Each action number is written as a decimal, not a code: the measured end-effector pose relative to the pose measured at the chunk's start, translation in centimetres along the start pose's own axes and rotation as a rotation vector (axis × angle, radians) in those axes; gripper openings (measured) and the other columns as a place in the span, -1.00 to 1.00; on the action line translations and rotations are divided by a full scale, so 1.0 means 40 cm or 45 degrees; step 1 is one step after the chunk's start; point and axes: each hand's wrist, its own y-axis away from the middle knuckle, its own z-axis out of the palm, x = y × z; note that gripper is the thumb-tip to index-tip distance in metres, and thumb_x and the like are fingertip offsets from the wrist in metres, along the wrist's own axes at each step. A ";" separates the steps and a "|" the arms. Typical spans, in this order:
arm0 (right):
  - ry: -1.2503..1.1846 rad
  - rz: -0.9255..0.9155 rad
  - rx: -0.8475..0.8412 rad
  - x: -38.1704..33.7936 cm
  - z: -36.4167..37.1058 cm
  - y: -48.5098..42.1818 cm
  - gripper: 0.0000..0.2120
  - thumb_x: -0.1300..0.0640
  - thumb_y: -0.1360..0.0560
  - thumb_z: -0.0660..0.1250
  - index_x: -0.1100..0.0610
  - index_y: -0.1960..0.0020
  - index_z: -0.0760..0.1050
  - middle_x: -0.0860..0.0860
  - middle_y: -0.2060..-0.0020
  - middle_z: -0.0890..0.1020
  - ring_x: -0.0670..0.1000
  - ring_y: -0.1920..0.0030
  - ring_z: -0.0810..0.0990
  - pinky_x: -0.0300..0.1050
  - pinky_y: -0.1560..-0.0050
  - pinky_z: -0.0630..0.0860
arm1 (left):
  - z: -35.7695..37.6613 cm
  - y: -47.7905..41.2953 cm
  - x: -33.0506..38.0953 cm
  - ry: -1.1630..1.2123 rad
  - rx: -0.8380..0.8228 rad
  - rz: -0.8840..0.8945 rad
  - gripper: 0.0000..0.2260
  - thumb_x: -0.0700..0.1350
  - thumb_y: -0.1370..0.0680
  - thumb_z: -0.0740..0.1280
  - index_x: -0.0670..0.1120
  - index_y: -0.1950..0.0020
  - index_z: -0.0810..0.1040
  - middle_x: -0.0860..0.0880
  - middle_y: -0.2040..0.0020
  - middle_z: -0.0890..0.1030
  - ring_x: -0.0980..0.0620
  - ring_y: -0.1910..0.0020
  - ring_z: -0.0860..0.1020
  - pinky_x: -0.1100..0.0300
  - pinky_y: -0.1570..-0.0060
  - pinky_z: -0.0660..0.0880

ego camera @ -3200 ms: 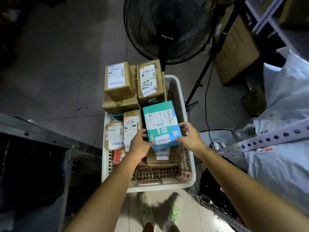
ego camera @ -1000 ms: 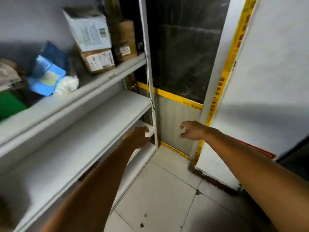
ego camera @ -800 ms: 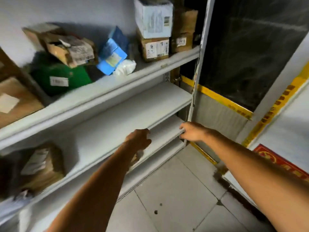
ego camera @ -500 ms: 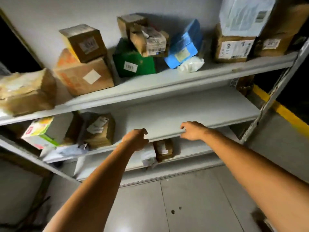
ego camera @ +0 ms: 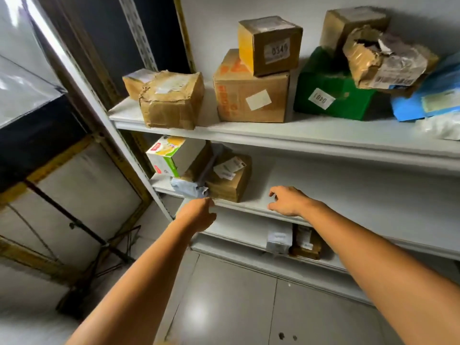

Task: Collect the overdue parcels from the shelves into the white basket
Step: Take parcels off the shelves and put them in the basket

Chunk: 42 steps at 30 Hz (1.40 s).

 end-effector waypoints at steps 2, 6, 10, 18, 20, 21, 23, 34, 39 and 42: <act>-0.003 0.001 -0.013 -0.037 0.029 -0.049 -0.54 0.01 -0.53 0.32 0.05 -0.40 0.40 0.10 -0.30 0.52 0.14 -0.23 0.52 -0.04 -0.20 0.47 | 0.007 -0.039 -0.053 0.025 -0.001 -0.004 -0.62 0.00 -0.60 0.31 -0.01 -0.41 0.47 -0.13 -0.32 0.57 -0.14 -0.24 0.55 0.06 -0.18 0.47; -0.020 0.039 -0.024 -0.087 0.081 -0.145 -0.55 -0.01 -0.54 0.33 0.04 -0.40 0.41 0.12 -0.29 0.53 0.14 -0.22 0.53 0.00 -0.22 0.49 | 0.019 -0.139 -0.125 0.125 -0.044 0.015 -0.58 0.01 -0.59 0.32 -0.01 -0.44 0.44 -0.14 -0.32 0.57 -0.18 -0.26 0.54 -0.02 -0.24 0.48; -0.100 0.077 -0.014 -0.123 0.131 -0.253 -0.54 -0.05 -0.53 0.36 0.05 -0.38 0.42 0.12 -0.27 0.55 0.15 -0.22 0.54 0.03 -0.24 0.49 | 0.037 -0.273 -0.167 0.181 -0.015 0.089 -0.63 -0.03 -0.57 0.33 -0.09 -0.35 0.50 -0.19 -0.26 0.59 -0.23 -0.19 0.55 -0.03 -0.17 0.51; -0.252 0.184 0.038 -0.115 0.201 -0.449 -0.53 -0.07 -0.54 0.34 0.06 -0.39 0.40 0.10 -0.28 0.56 0.15 -0.25 0.53 0.01 -0.25 0.47 | 0.127 -0.465 -0.195 0.310 -0.006 0.040 -0.70 -0.08 -0.58 0.29 -0.12 -0.28 0.54 -0.21 -0.15 0.65 -0.24 -0.11 0.59 0.02 -0.08 0.53; -0.332 0.220 0.073 -0.107 0.211 -0.487 -0.50 -0.07 -0.54 0.35 0.06 -0.42 0.38 0.10 -0.30 0.54 0.14 -0.27 0.52 -0.01 -0.25 0.47 | 0.144 -0.496 -0.196 0.388 0.011 -0.001 -0.66 -0.09 -0.58 0.31 -0.13 -0.33 0.47 -0.24 -0.18 0.62 -0.25 -0.14 0.57 0.00 -0.11 0.53; -0.388 0.233 0.092 -0.107 0.214 -0.502 -0.47 -0.07 -0.53 0.36 0.08 -0.43 0.37 0.10 -0.31 0.53 0.14 -0.28 0.51 -0.02 -0.25 0.47 | 0.150 -0.506 -0.194 0.425 0.023 -0.026 -0.60 -0.08 -0.58 0.31 -0.11 -0.40 0.40 -0.24 -0.21 0.60 -0.26 -0.17 0.56 0.00 -0.14 0.52; -0.528 0.256 0.136 -0.104 0.227 -0.542 -0.46 -0.05 -0.54 0.38 0.13 -0.44 0.36 0.11 -0.32 0.52 0.14 -0.28 0.51 -0.07 -0.22 0.46 | 0.166 -0.532 -0.186 0.471 0.026 -0.061 -0.46 -0.04 -0.58 0.33 -0.05 -0.53 0.25 -0.21 -0.29 0.56 -0.26 -0.24 0.52 0.00 -0.20 0.47; -0.966 0.341 0.229 -0.058 0.240 -0.539 -0.47 0.22 -0.49 0.44 0.20 -0.42 0.38 0.16 -0.34 0.48 0.13 -0.30 0.49 0.08 -0.34 0.45 | 0.208 -0.516 -0.153 0.860 0.074 -0.099 -0.51 -0.02 -0.51 0.47 -0.09 -0.40 0.45 -0.11 -0.07 0.64 -0.13 -0.08 0.60 0.07 -0.05 0.54; -0.905 0.358 0.157 0.003 0.220 -0.466 -0.55 0.21 -0.45 0.48 0.15 -0.31 0.47 0.10 -0.21 0.56 0.03 -0.12 0.53 -0.09 -0.14 0.48 | 0.230 -0.461 -0.119 1.021 0.035 -0.160 -0.51 0.07 -0.45 0.52 -0.09 -0.27 0.46 -0.04 -0.06 0.54 -0.01 -0.02 0.53 0.22 0.08 0.42; -0.902 0.358 0.146 0.022 0.215 -0.447 -0.50 0.17 -0.45 0.49 0.11 -0.35 0.44 0.11 -0.27 0.55 0.01 -0.15 0.53 -0.11 -0.14 0.46 | 0.240 -0.455 -0.105 1.096 0.015 -0.203 -0.53 0.06 -0.46 0.52 -0.08 -0.26 0.44 -0.05 -0.15 0.55 -0.03 -0.11 0.53 0.19 0.01 0.44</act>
